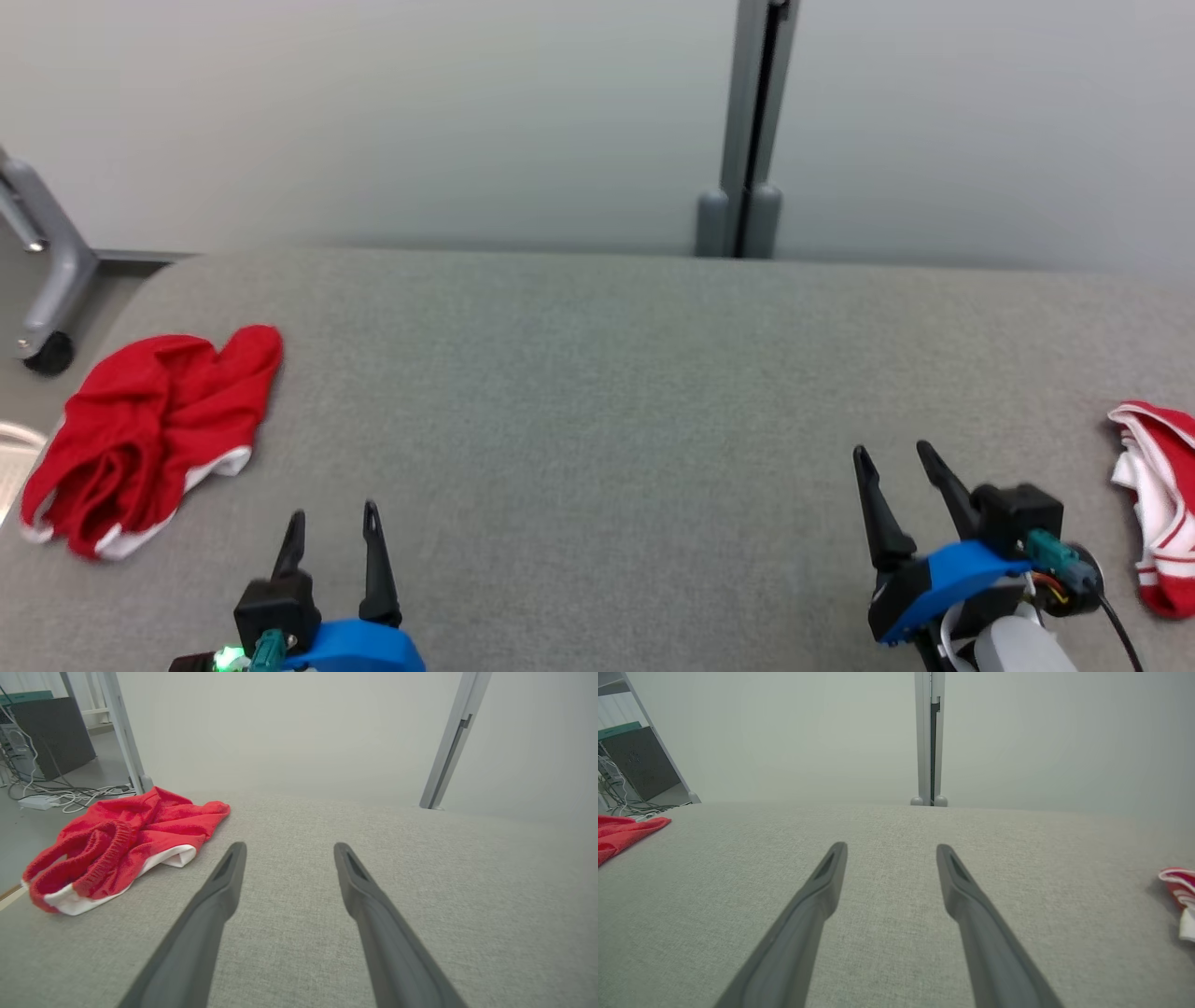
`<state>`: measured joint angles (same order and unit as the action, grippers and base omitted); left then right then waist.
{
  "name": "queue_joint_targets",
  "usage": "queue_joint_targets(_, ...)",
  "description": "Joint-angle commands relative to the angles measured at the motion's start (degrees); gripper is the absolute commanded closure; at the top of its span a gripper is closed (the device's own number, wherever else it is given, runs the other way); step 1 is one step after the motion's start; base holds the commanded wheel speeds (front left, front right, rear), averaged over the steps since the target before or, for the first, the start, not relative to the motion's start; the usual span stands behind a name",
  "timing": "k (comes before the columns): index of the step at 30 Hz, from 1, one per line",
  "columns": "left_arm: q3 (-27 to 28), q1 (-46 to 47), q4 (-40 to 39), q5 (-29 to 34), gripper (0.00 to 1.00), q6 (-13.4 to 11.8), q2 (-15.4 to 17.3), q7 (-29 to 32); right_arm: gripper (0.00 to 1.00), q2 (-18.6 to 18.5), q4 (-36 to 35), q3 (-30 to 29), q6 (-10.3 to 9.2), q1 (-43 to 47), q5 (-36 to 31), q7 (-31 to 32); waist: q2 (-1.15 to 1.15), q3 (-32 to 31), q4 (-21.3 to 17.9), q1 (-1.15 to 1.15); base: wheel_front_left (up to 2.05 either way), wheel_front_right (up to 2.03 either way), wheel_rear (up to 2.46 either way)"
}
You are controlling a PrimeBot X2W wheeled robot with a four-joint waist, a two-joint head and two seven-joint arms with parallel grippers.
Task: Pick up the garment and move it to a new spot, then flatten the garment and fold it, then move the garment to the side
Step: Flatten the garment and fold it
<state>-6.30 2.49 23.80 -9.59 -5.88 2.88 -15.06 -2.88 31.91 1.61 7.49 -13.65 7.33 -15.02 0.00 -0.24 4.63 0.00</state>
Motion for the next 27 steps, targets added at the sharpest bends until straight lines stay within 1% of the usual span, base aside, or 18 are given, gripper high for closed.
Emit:
queue_joint_targets(1,0.18,-0.18,0.07,0.17,0.0,-0.07,-0.01,-0.14,0.0,-0.07,-0.05,0.33,0.0,0.95,0.54,-0.23,0.0,1.2,2.31,0.0,0.0,0.0,0.0)
queue_joint_targets(4,0.59,-0.56,0.3,0.63,0.0,0.19,0.0,-0.15,0.0,-0.08,-0.15,0.83,0.0,0.92,0.93,-0.22,0.0,1.47,6.22,0.0,0.0,0.0,0.0)
queue_joint_targets(5,0.92,-0.96,0.27,0.63,0.0,0.12,0.0,-0.14,0.0,-0.08,-0.16,1.37,0.0,0.7,1.34,-0.23,0.0,1.64,8.58,0.0,0.0,0.0,0.0)
queue_joint_targets(6,0.92,-0.96,0.27,0.63,0.0,0.12,0.0,-0.14,0.0,-0.08,-0.16,1.37,0.0,0.7,1.34,-0.23,0.0,1.64,8.58,0.0,0.0,0.0,0.0)
queue_joint_targets(13,2.06,-1.46,0.22,1.11,0.0,0.23,-0.02,-0.15,0.0,-0.12,-0.19,3.2,0.0,0.15,2.02,-0.23,0.0,2.38,15.89,0.0,0.0,0.0,0.0)
queue_joint_targets(16,2.5,-1.79,-0.01,0.86,0.0,0.12,-0.01,-0.15,0.0,-0.13,-0.13,3.72,0.0,0.19,2.15,-0.23,0.0,2.71,18.42,0.0,0.0,0.0,0.0)
queue_joint_targets(22,3.36,-2.19,-0.37,0.69,0.0,-0.12,-0.03,-0.15,0.0,-0.15,0.04,4.35,0.0,-0.16,2.16,-0.22,0.0,3.15,21.58,0.0,0.0,0.0,0.0)
queue_joint_targets(27,4.22,-2.51,-0.73,0.4,0.0,-0.24,-0.02,-0.15,0.0,-0.14,-0.08,5.14,0.0,-0.67,2.11,-0.23,0.0,3.79,21.8,0.0,0.0,0.0,0.0)
